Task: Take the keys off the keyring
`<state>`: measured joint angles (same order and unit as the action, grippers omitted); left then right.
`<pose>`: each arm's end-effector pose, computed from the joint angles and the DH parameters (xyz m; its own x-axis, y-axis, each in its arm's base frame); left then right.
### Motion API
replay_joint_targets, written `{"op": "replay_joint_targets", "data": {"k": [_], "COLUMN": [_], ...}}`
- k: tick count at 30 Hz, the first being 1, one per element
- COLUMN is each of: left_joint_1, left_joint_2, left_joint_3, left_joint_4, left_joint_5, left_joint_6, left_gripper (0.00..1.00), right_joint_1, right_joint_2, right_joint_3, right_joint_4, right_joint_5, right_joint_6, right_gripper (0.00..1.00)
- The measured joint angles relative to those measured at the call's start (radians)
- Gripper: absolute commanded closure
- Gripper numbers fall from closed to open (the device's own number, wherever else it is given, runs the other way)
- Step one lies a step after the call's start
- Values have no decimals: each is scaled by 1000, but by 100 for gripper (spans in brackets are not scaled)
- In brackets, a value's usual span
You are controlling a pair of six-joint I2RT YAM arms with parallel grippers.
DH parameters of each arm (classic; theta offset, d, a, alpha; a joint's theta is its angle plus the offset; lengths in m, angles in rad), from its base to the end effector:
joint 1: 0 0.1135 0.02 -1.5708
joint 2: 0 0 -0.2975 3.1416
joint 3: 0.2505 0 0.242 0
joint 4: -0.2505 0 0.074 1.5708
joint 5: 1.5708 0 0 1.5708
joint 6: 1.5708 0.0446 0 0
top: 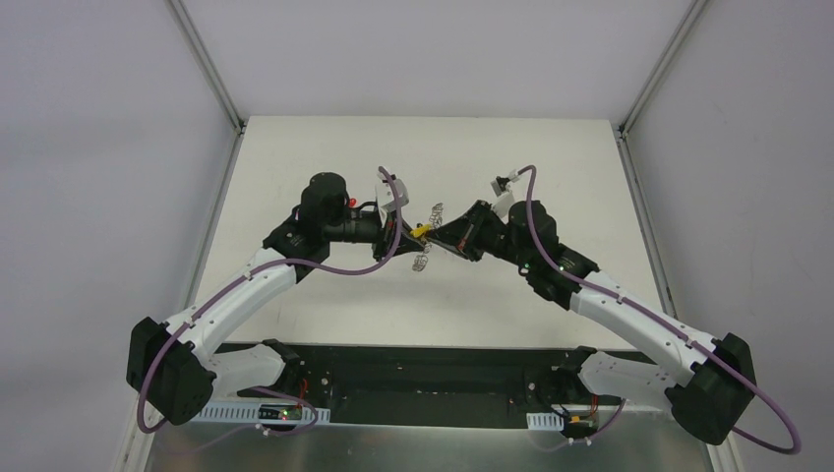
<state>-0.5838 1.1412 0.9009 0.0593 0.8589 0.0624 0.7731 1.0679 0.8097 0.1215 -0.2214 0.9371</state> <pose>0.1812 -0.1602 0.3679 -0.0887 0.1074 -0.9902 0.9889 0.1281 -0.0747 0.1614 0.1711 0.3563 -0.7323 0.3839 -0.5625 -0.4170 0.4002 0.8161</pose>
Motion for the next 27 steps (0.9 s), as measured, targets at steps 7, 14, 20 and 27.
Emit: {"op": "replay_joint_targets", "data": {"k": [7, 14, 20, 27], "left_joint_1": [1, 0, 0, 0], "left_joint_2": [0, -1, -6, -7], "left_joint_3": [0, 0, 0, 0], "left_joint_4": [0, 0, -1, -19], "left_joint_5": [5, 32, 31, 40], "left_joint_6": [19, 32, 36, 36], "left_gripper": [100, 100, 100, 100], "right_joint_1": [1, 4, 5, 5], "right_joint_2": [-3, -24, -90, -241], "right_joint_3": [0, 0, -12, -60], "right_joint_4": [-2, -4, -24, -80], "right_joint_5": [4, 8, 33, 43], "right_joint_6": [-1, -8, -52, -240], "right_gripper": [83, 63, 47, 33]}}
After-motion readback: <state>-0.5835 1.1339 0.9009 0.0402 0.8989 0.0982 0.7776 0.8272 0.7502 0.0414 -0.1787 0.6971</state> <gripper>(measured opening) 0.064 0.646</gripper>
